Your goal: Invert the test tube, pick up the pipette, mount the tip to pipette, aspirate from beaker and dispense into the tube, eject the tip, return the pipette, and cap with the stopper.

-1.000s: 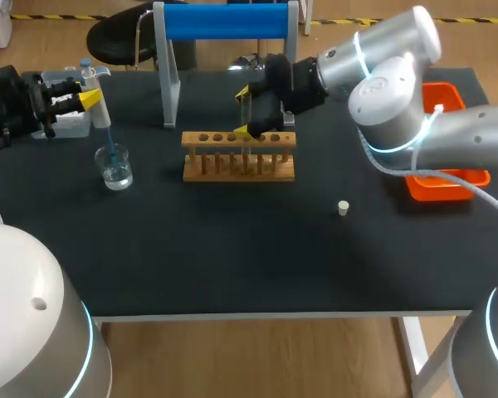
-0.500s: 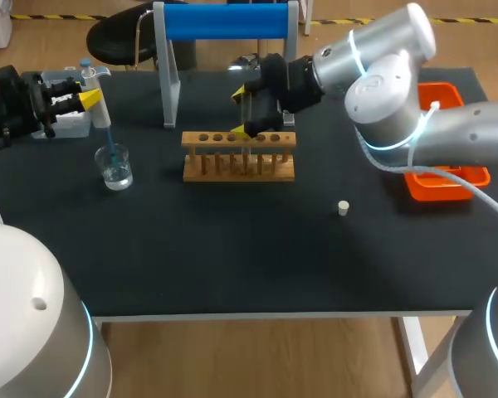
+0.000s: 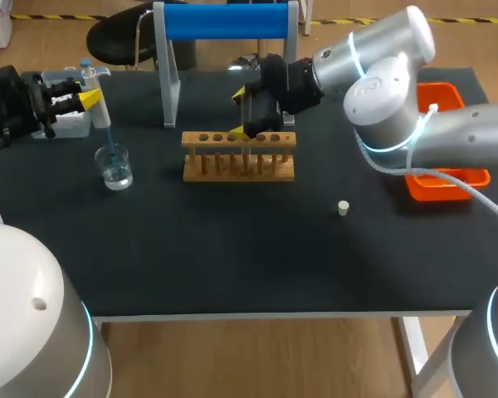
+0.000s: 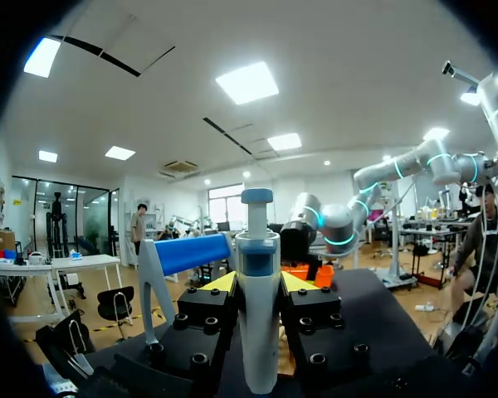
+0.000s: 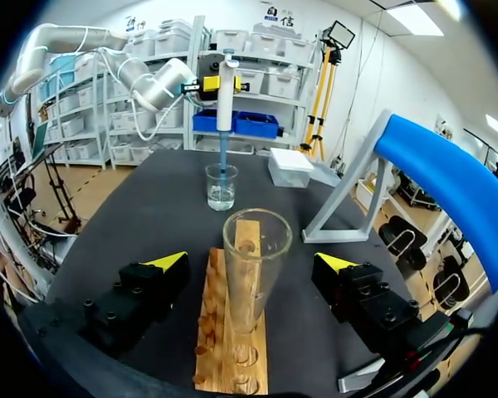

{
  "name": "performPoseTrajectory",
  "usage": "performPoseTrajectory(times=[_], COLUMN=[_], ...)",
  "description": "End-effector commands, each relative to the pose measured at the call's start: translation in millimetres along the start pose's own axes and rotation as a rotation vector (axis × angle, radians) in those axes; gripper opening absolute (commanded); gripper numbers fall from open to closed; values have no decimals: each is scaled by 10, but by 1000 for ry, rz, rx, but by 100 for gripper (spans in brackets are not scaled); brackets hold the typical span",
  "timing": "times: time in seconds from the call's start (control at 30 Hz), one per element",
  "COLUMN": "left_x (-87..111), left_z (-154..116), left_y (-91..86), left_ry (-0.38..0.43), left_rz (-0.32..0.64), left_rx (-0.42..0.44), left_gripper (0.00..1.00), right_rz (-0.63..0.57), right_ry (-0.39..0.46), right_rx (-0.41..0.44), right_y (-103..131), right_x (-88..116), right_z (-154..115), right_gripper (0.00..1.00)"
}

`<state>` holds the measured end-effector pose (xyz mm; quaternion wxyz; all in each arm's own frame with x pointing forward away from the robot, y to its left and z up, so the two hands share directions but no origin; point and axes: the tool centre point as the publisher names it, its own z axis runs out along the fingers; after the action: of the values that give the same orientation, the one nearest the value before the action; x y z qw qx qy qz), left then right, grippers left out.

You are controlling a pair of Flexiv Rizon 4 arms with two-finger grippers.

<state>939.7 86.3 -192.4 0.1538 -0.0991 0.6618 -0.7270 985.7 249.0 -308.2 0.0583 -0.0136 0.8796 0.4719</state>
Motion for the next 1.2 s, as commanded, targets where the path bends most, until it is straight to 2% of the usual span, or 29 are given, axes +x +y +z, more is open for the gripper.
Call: performPoseTrajectory(times=[0.03,1.2], left_x=[-14,-14], left_z=[-6,-6], left_y=[4,4], left_ry=[4,4], left_rz=[0,0], left_rx=[2,2], left_gripper=[0,0], right_rz=[1,-5], right_ry=[-2,-11], right_rx=[8,6], right_y=[9,52], right_x=[-25,-84], right_z=[-8,-1], right_gripper=[100,100])
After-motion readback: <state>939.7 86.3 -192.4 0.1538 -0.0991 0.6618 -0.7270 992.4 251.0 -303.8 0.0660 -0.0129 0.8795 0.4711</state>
